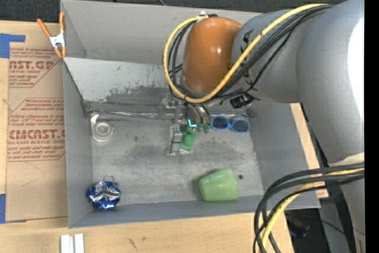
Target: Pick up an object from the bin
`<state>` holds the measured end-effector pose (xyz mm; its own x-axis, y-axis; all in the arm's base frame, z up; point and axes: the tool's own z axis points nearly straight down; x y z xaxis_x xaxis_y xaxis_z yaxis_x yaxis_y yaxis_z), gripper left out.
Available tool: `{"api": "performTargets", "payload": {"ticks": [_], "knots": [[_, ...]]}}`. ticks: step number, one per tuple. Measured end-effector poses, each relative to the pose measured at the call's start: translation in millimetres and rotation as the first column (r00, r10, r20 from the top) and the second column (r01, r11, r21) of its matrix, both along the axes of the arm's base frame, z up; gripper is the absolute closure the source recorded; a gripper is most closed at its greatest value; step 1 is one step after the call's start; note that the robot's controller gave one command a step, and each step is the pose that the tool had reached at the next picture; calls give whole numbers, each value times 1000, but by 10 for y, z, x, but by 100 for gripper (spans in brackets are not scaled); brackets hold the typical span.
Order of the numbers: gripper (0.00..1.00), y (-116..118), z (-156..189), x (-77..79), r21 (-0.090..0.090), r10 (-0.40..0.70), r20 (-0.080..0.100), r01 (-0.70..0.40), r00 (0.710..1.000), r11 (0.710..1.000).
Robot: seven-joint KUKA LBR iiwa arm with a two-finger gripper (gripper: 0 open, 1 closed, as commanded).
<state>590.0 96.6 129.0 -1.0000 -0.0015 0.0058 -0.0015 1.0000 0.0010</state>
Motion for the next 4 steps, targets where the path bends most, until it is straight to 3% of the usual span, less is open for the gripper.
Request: {"api": "performTargets", "payload": {"ticks": [1, 2, 3, 4], "knots": [[0, 791, -342, -512, 3, 76, 0, -76, 997, 997], [0, 1368, -369, -909, 1, 272, 4, -272, 962, 962], [0, 1501, -534, -1082, -1, 309, 13, -309, 951, 951], [100, 1497, -518, -1080, -1, 306, 10, -306, 952, 952]]}}
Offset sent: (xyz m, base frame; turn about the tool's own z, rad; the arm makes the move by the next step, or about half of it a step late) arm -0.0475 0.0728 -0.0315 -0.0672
